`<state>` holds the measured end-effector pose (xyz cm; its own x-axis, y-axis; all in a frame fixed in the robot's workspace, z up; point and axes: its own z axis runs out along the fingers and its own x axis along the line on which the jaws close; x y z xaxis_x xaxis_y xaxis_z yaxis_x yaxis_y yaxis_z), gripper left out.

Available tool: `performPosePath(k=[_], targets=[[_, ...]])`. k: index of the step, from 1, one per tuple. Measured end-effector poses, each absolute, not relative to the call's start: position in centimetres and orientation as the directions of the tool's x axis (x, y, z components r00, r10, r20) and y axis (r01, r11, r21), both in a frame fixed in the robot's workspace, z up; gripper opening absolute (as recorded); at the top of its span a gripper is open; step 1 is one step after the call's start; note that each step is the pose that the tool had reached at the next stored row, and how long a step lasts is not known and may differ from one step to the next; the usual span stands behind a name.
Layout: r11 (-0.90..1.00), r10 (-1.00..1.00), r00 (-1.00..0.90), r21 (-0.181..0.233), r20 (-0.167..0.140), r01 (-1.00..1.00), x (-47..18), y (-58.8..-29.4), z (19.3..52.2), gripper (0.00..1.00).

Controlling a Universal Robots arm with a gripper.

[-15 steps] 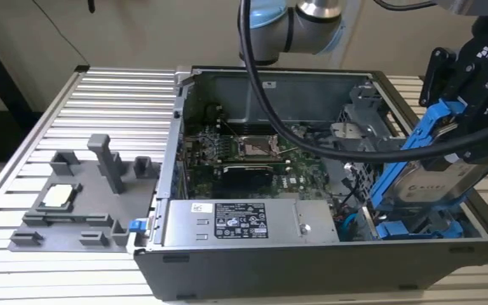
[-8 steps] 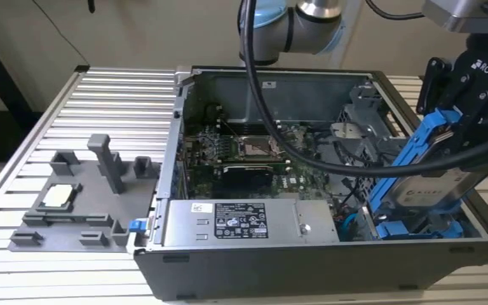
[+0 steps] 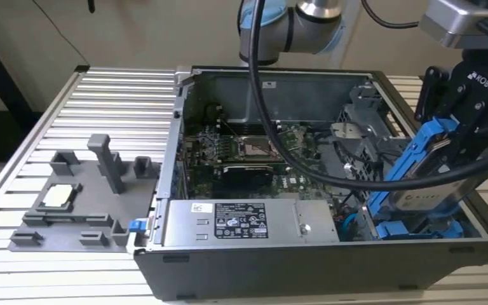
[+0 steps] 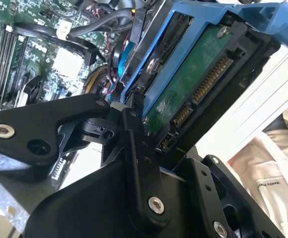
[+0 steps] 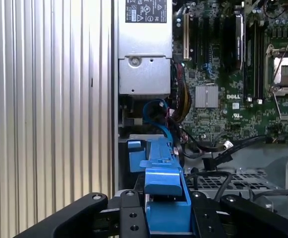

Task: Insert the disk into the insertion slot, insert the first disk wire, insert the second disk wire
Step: 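Insert the disk into the insertion slot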

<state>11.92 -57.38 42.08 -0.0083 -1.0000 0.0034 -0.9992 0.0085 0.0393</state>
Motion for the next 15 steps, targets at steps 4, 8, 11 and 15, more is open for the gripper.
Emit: performPosePath(k=[4,8,11,15], targets=[[0.005,-1.000,-0.005,0.038,0.003,-0.999,12.07,-57.38,41.93,0.33],[0.003,-1.000,-0.003,0.037,0.003,-0.999,12.14,-57.36,41.67,0.33],[0.003,-1.000,-0.002,0.037,0.003,-0.999,12.18,-57.35,41.43,0.33],[0.002,-1.000,-0.002,0.037,0.003,-0.999,12.33,-57.32,41.25,0.33]])
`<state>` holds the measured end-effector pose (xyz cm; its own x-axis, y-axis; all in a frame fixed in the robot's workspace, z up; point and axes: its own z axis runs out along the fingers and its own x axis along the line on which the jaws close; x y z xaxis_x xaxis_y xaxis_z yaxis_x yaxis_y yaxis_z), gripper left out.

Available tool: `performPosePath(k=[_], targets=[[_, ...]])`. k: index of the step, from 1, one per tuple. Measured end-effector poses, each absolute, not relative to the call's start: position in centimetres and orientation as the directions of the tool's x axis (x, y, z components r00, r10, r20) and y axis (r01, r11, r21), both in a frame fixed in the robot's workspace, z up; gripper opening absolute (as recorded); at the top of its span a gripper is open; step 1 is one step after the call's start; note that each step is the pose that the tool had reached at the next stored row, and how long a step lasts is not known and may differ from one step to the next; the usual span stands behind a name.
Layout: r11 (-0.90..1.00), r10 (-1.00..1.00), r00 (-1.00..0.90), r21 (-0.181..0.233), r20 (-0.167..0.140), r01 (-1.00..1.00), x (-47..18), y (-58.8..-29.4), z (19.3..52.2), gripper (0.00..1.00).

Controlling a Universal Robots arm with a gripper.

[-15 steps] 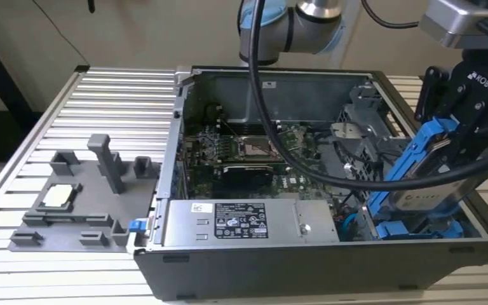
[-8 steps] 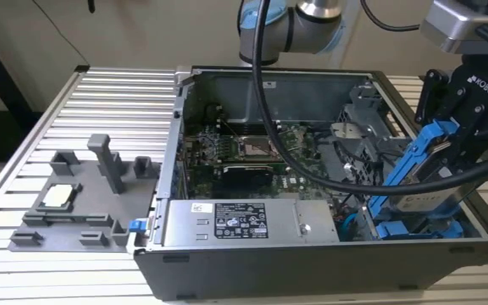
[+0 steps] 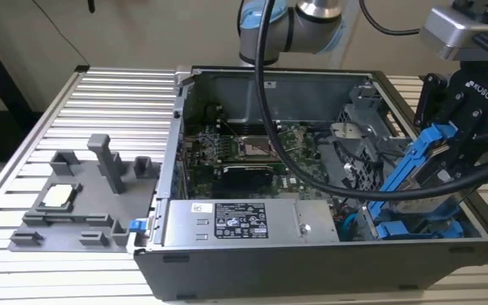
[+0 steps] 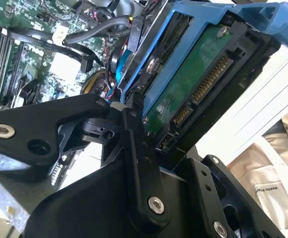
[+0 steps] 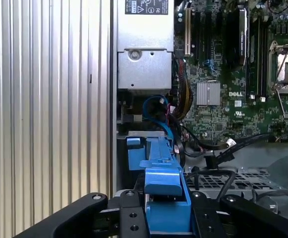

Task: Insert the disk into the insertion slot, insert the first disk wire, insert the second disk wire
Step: 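Insert the disk into the insertion slot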

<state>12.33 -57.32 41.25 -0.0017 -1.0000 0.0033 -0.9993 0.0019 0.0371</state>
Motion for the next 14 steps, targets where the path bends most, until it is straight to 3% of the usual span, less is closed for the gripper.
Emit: performPosePath(k=[14], targets=[[0.002,-1.000,-0.002,0.037,0.003,-0.999,12.5,-57.2,39.0,0.33]])
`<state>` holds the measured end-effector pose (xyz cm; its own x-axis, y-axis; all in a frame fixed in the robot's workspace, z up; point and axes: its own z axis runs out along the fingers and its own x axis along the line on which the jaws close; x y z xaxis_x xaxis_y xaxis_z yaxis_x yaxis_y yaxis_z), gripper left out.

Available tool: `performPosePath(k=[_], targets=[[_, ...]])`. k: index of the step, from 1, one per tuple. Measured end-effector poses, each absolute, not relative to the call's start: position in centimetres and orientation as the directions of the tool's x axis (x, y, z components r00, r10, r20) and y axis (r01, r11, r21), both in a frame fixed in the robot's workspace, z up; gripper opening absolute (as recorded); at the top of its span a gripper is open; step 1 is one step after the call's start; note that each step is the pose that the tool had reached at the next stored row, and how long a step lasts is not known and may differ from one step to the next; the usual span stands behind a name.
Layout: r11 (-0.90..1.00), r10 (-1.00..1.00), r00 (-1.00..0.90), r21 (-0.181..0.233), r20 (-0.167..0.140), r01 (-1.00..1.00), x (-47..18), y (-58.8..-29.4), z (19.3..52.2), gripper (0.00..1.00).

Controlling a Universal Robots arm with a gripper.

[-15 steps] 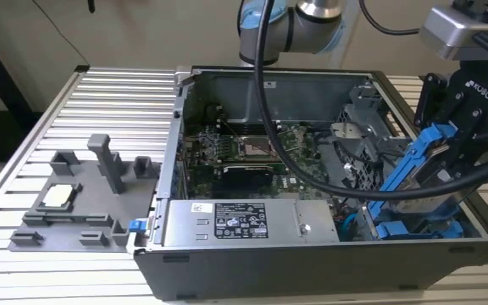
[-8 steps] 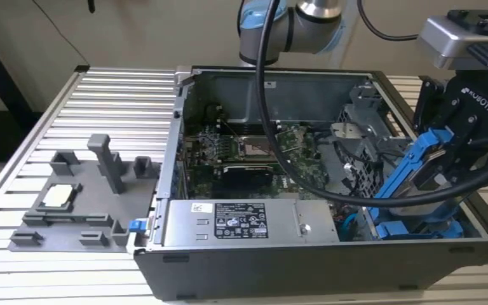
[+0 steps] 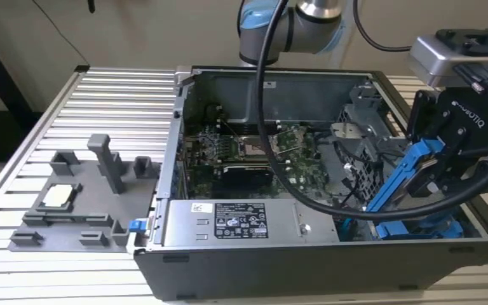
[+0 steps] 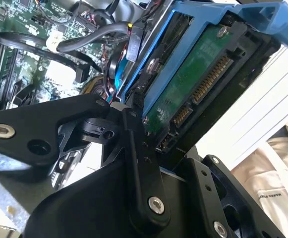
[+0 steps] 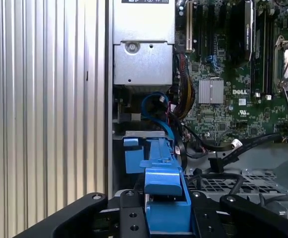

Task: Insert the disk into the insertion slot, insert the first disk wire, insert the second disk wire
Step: 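Insert the disk into the insertion slot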

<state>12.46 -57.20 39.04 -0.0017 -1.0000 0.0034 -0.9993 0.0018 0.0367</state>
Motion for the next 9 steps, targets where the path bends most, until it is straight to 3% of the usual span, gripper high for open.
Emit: performPosePath(k=[9], targets=[[0.002,-1.000,-0.002,0.037,0.003,-0.999,12.5,-57.2,37.6,0.33]])
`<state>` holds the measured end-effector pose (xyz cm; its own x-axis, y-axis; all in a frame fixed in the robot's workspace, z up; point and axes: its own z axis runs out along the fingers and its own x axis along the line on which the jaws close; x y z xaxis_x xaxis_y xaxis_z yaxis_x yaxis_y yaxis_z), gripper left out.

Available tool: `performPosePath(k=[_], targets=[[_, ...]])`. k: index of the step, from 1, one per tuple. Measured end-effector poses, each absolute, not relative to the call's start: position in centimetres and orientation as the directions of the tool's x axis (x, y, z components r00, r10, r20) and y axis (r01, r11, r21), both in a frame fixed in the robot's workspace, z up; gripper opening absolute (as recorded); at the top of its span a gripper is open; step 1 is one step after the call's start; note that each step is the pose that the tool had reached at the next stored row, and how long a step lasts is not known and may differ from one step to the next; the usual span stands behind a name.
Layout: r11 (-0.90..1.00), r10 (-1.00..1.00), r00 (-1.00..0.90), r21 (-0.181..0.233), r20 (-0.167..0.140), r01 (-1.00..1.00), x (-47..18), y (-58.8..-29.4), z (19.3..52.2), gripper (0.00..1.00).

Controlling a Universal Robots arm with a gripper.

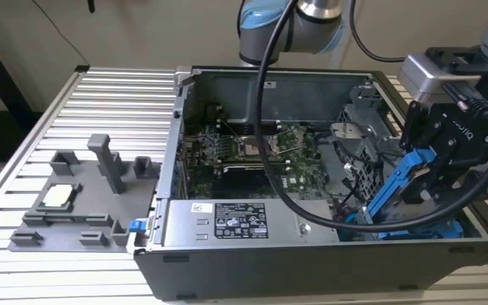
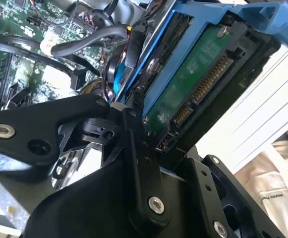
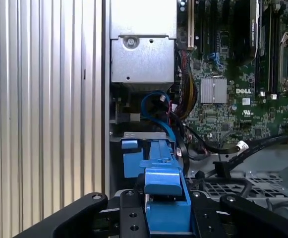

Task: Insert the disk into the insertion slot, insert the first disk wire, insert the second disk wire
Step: 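Insert the disk into the insertion slot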

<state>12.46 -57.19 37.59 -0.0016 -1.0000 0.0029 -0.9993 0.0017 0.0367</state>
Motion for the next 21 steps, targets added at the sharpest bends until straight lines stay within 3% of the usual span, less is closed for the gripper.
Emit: performPosePath(k=[8,10,11,21], targets=[[0.002,-1.000,-0.002,0.037,0.003,-0.999,12.5,-57.2,37.5,0.33],[0.002,-1.000,-0.002,0.037,0.003,-0.999,12.5,-57.2,37.5,0.34],[0.002,-1.000,-0.002,0.037,0.003,-0.999,12.5,-57.2,37.5,0.41],[0.002,-1.000,-0.002,0.037,0.007,-0.999,12.5,-57.1,39.0,0.41]])
